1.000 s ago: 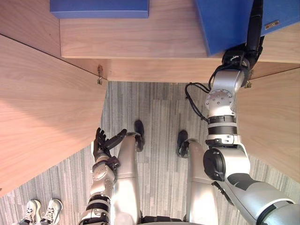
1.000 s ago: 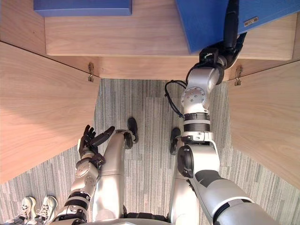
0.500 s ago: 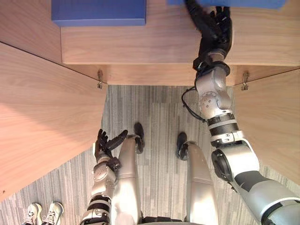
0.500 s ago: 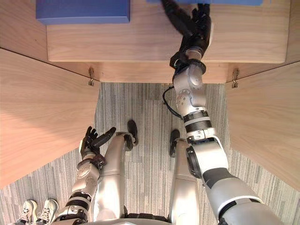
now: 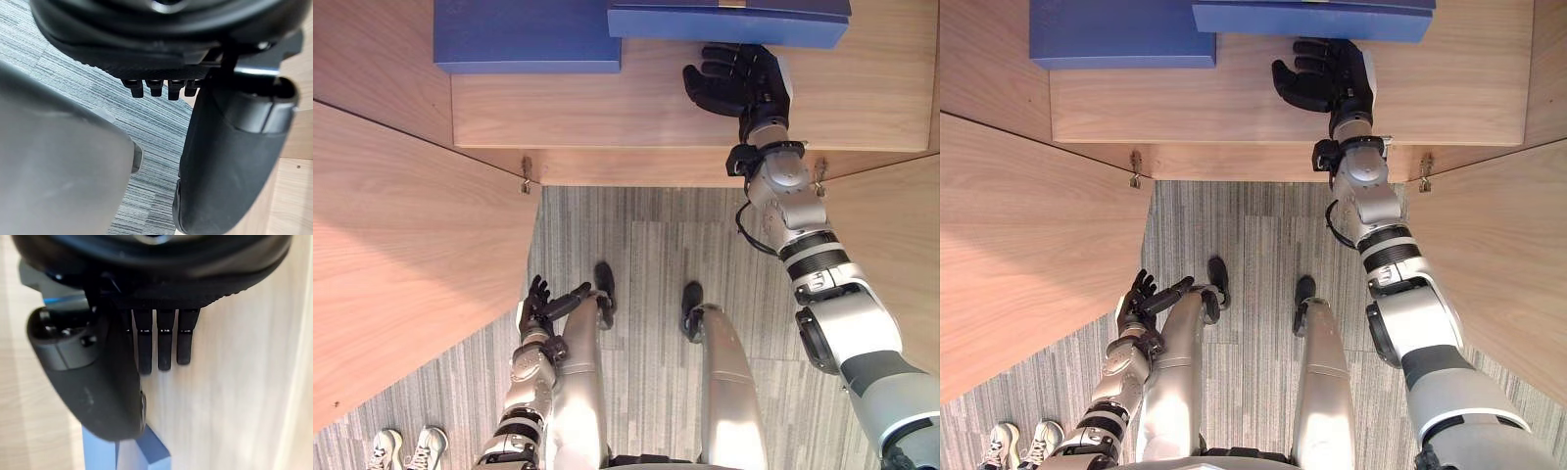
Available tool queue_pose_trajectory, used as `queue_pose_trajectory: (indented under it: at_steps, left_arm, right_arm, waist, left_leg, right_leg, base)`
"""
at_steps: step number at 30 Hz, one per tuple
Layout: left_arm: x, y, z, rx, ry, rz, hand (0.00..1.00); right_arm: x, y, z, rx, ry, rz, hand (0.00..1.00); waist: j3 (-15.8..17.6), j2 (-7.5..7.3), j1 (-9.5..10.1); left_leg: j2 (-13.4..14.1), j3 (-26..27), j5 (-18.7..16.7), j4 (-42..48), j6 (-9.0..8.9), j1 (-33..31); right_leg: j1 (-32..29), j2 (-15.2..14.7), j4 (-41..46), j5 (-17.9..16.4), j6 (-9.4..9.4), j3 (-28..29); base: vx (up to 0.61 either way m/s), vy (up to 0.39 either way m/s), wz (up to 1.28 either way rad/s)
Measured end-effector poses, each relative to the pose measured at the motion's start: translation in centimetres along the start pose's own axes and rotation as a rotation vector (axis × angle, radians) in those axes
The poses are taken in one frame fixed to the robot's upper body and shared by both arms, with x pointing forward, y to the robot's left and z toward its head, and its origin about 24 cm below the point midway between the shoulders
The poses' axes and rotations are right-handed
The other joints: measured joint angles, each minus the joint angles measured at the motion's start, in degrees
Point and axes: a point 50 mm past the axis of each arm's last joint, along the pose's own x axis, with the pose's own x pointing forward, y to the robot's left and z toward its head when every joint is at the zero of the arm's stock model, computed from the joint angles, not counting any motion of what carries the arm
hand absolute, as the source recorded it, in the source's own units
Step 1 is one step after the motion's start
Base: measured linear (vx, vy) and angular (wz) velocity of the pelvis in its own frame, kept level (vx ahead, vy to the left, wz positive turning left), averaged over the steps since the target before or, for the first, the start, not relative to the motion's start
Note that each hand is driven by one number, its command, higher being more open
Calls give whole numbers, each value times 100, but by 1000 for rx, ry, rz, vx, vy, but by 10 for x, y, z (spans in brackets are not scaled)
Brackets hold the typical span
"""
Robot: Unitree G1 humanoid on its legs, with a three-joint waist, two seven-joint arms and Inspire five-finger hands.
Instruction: Walk over to the cabinet, pick up the folder, carry it to the office cabinet, place the folder inside the office cabinet, then close the office cabinet door
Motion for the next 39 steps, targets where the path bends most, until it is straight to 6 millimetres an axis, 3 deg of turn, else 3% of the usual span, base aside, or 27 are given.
queue_pose_trajectory:
  at_steps: [8, 15, 18, 22, 26, 30, 35, 37, 39]
  left_arm:
    - [0, 1, -1, 3, 4, -7, 100]
    - [0, 3, 0, 4, 4, -2, 100]
    - [1, 6, 0, -19, 3, 16, 100]
    - [3, 6, 4, -55, -6, 35, 100]
    - [3, 4, 5, -71, -13, 53, 100]
    - [3, 3, 10, -79, -33, 54, 100]
    - [3, 0, 12, -89, -46, 49, 100]
    - [3, -2, 12, -93, -47, 49, 100]
    - [2, -4, 11, -97, -45, 49, 100]
  right_arm:
    - [-12, 1, -18, 83, 43, 46, 0]
    - [-14, 16, -19, 207, 49, 57, 0]
    - [-9, 30, -12, 275, 35, 21, 0]
    - [7, 48, 13, 339, 6, -25, 0]
    - [11, 59, 17, 337, 18, -37, 0]
    - [18, 55, 24, 307, 18, -77, 0]
    - [19, 36, 28, 316, -2, -136, 0]
    - [9, 24, 35, 365, -74, -163, 0]
    - [-18, 6, 35, 374, -183, -163, 0]
  waist:
    - [-23, -45, 50]
    - [-35, -67, 40]
    - [-46, -81, 35]
    - [-47, -81, 58]
    - [-47, -81, 60]
    - [-47, -80, 63]
    - [-46, -78, 71]
    - [-46, -78, 92]
    - [-46, -79, 97]
  left_leg:
    - [2, 86, -1, -33, 1, 48]
    - [8, 101, -3, -33, 3, 22]
    - [9, 109, -3, -31, 4, -49]
    - [6, 100, 17, -19, 25, -221]
    - [-60, 75, 92, -89, 28, -231]
    - [-108, 57, 227, -231, 57, -292]
    - [-38, 183, 369, -321, 101, -351]
    - [-8, 240, 394, -290, 143, -344]
    - [3, 270, 382, -252, 157, -231]
  right_leg:
    - [36, -36, -29, 0, 1, -3]
    - [1, -39, -39, -1, 1, -4]
    - [-79, -39, -29, 0, 1, 2]
    - [-244, -40, -14, 14, -2, -4]
    - [-246, -93, -22, 45, 7, -35]
    - [-299, -139, -84, 136, -9, -114]
    - [-329, -230, -55, 157, -24, -247]
    - [-315, -241, -48, 160, -18, -242]
    - [-173, -243, -88, 164, -9, -238]
  base:
    - [-5, -8, 0]
    - [-18, -22, 0]
    - [-21, -36, -1]
    - [-5, -8, 0]
    - [-13, -14, 6]
    - [-80, -25, 14]
    - [-67, -38, 17]
    - [-17, -13, 1]
    - [0, 0, 0]
